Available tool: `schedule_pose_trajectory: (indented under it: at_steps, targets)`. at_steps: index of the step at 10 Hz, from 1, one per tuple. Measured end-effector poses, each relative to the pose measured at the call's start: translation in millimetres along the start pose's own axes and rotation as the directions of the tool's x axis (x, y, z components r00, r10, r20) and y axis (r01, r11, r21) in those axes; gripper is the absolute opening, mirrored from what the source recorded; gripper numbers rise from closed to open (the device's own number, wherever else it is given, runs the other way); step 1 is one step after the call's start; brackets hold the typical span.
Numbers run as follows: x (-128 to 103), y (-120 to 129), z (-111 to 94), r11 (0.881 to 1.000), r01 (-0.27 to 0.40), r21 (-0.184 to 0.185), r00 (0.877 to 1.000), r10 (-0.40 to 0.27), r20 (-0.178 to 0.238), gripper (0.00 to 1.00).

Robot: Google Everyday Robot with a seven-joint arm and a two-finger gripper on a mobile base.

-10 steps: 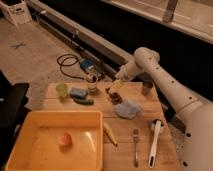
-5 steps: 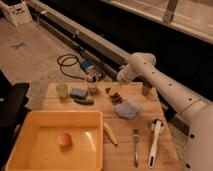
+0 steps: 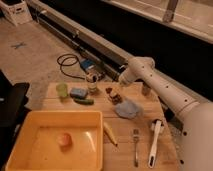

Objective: Place grapes in tray

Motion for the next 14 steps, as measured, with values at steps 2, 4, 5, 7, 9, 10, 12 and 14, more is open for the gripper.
schedule_pose_trajectory:
  at_steps: [2, 4, 5, 7, 9, 10, 12, 14]
  targets:
    - [6.6, -2.5, 18.1, 0.999, -0.031, -0.019, 1.000, 0.030, -0.005, 0.80]
    - [16.0, -2.5, 31.9, 0.998, -0.054, -0.043, 0.998, 0.053, -0.017, 0.80]
    - [19.9, -0.6, 39.2, 0.996, -0.063, -0.058, 0.998, 0.062, -0.027, 0.80]
    - [27.1, 8.0, 57.4, 0.993, -0.074, -0.092, 0.996, 0.070, -0.053, 0.80]
    - [33.1, 16.1, 74.5, 0.990, -0.080, -0.119, 0.994, 0.071, -0.081, 0.80]
    - [34.8, 18.3, 79.3, 0.988, -0.083, -0.130, 0.993, 0.071, -0.097, 0.77]
    - [35.7, 21.6, 83.9, 0.988, -0.082, -0.134, 0.991, 0.066, -0.115, 0.58]
    - [35.9, 24.3, 79.5, 0.989, -0.076, -0.126, 0.991, 0.061, -0.122, 0.40]
